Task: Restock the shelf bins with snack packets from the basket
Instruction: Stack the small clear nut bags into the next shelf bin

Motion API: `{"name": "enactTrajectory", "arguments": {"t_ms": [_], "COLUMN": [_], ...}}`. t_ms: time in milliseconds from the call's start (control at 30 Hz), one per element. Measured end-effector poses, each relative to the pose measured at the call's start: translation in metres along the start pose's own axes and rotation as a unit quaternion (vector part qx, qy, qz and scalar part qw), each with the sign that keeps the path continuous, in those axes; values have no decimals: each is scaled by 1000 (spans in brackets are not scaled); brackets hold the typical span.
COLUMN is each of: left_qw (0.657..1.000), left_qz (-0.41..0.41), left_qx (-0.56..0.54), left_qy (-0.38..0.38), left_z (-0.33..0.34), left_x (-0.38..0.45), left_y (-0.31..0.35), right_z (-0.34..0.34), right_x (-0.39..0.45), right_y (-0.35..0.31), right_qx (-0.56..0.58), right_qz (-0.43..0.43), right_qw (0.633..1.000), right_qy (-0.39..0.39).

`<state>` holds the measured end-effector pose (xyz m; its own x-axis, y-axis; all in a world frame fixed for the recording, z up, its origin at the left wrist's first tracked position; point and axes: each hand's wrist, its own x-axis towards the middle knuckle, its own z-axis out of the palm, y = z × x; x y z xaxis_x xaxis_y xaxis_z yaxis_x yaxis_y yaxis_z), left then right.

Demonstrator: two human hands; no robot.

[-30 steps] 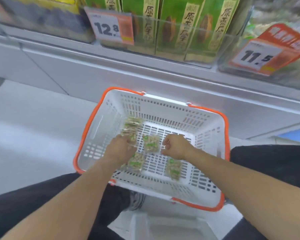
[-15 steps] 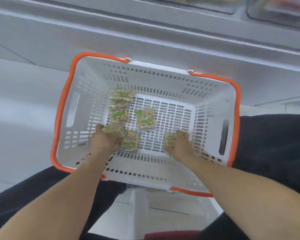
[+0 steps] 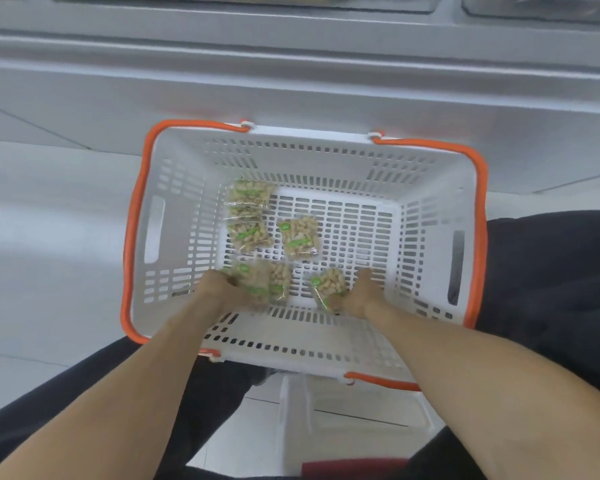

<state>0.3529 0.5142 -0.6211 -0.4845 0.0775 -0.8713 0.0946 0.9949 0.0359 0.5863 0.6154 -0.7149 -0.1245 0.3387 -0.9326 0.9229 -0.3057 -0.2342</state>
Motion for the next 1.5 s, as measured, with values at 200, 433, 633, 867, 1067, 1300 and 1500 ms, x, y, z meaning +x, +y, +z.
{"name": "enactTrajectory", "arguments": {"t_ms": [200,433,633,867,1067,1300,1500], "left_qw": [999,995,970,912,873,790,806], "left_qz": [30,95,240,387,443,473,492], "left_qx": [9,-4,21,-132,-204,-353,-309], "left_qy": [-32,-32,22,34,-26,-167,-112], "left_z": [-31,-78,-165,-205,-205,-179,-155], "left_x": [-30,-71,-121,-198,-226,-238,-243], "left_y": [-6,11,49,57,78,107,113], "right_z": [22,15,-42,-108,-159,-206,-209], "right_x": [1,-24,-80,-191,-283,-330,-313], "right_y": [-11,-45,-119,-174,-205,-213,-195], "right_qx": [11,81,233,330,205,103,124], "right_qz": [-4,-54,-231,-412,-515,-553,-554], "right_qw": [998,992,937,843,831,827,821], "right_qy": [66,-76,-120,-105,-58,11,59]}}
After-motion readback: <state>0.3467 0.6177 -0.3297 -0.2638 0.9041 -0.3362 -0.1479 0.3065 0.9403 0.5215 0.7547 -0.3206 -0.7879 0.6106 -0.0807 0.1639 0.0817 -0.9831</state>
